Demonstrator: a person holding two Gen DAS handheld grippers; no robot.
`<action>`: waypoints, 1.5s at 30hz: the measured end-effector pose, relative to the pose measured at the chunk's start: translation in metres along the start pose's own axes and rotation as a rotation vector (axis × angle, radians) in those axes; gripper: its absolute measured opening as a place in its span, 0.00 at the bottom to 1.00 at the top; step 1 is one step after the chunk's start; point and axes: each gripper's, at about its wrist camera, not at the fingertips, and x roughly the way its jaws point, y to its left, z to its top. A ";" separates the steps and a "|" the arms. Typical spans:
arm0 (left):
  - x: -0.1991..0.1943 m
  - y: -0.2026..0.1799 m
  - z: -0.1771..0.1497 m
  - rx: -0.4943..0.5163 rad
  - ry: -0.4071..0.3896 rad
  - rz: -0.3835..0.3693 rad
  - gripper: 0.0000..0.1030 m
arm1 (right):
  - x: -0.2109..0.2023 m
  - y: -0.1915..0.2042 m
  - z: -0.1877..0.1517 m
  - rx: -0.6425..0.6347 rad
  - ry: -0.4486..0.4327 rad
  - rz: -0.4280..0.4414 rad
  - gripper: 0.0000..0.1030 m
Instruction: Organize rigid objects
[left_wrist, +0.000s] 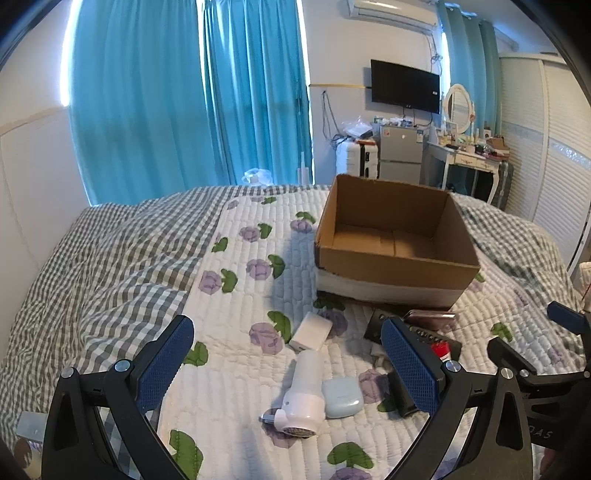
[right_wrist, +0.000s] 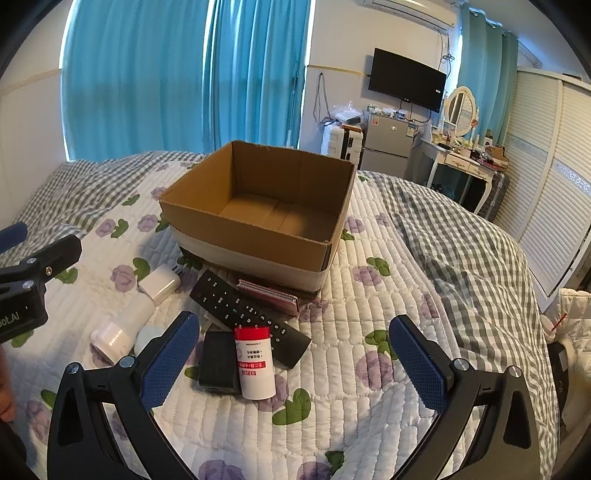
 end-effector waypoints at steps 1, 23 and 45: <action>0.002 0.002 -0.001 -0.003 0.008 0.003 1.00 | 0.002 0.001 -0.001 -0.003 0.006 -0.001 1.00; 0.087 -0.003 -0.059 0.101 0.331 0.057 0.82 | 0.097 0.021 -0.041 -0.014 0.283 0.106 0.73; 0.091 -0.019 -0.053 0.112 0.365 -0.047 0.54 | 0.110 0.003 -0.044 0.079 0.299 0.108 0.70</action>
